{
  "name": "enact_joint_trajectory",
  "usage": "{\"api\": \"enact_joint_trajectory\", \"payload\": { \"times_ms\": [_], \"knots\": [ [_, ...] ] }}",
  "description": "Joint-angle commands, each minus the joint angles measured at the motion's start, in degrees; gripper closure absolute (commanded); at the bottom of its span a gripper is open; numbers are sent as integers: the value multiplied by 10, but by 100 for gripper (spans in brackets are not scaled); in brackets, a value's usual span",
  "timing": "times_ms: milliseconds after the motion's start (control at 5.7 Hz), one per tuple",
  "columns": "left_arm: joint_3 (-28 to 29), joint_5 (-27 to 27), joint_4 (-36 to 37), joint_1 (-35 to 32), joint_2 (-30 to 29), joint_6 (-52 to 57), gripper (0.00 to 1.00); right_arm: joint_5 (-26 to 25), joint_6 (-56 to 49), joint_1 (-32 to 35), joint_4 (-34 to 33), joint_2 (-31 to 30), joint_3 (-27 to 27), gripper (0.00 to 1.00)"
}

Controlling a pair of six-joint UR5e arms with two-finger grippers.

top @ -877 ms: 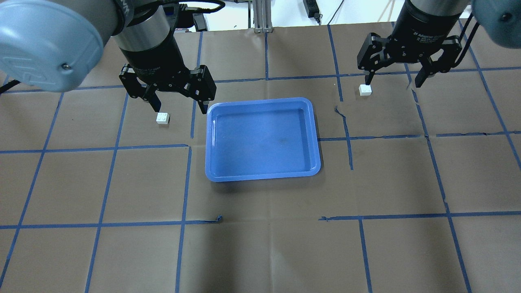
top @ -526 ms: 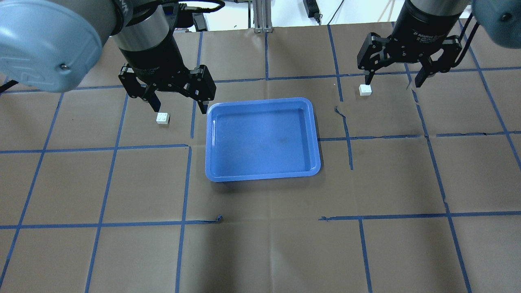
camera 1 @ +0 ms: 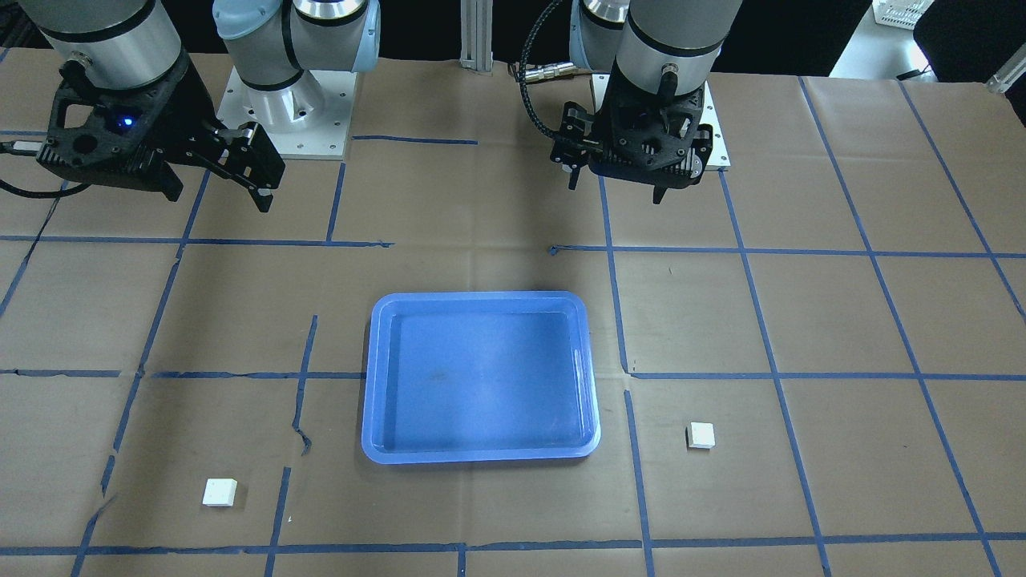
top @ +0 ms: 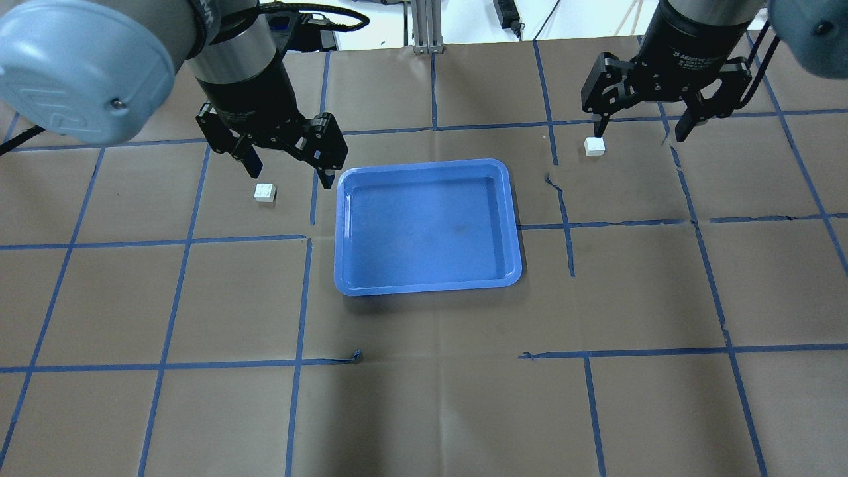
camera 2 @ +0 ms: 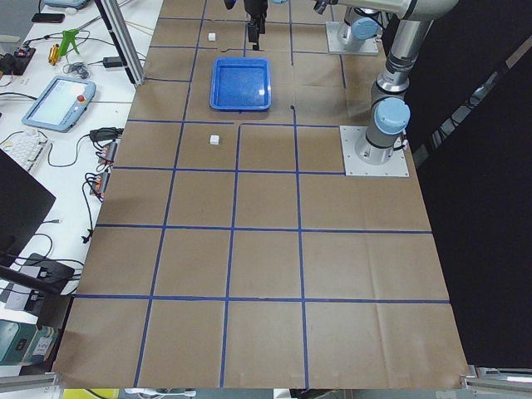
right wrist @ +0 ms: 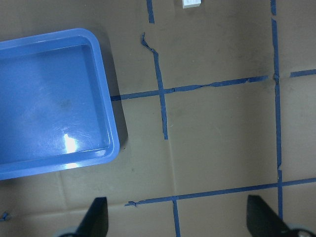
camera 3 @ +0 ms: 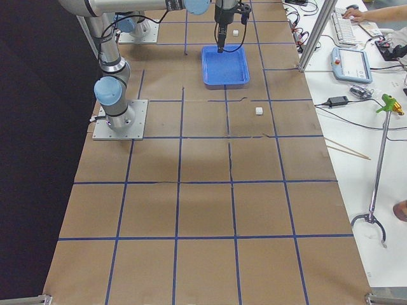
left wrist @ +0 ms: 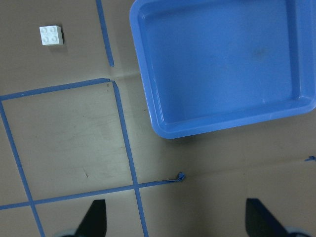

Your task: Assemble white blocks and place on blue tray

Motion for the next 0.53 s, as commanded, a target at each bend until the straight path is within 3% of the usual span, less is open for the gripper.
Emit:
{"api": "enact_joint_trajectory", "payload": {
  "times_ms": [0, 351],
  "knots": [
    [-8, 5, 26, 5, -24, 44, 1, 0, 0, 0, 1, 0, 0, 0],
    [-16, -2, 77, 26, -60, 41, 1, -1, -1, 0, 1, -1, -1, 0]
  ]
}}
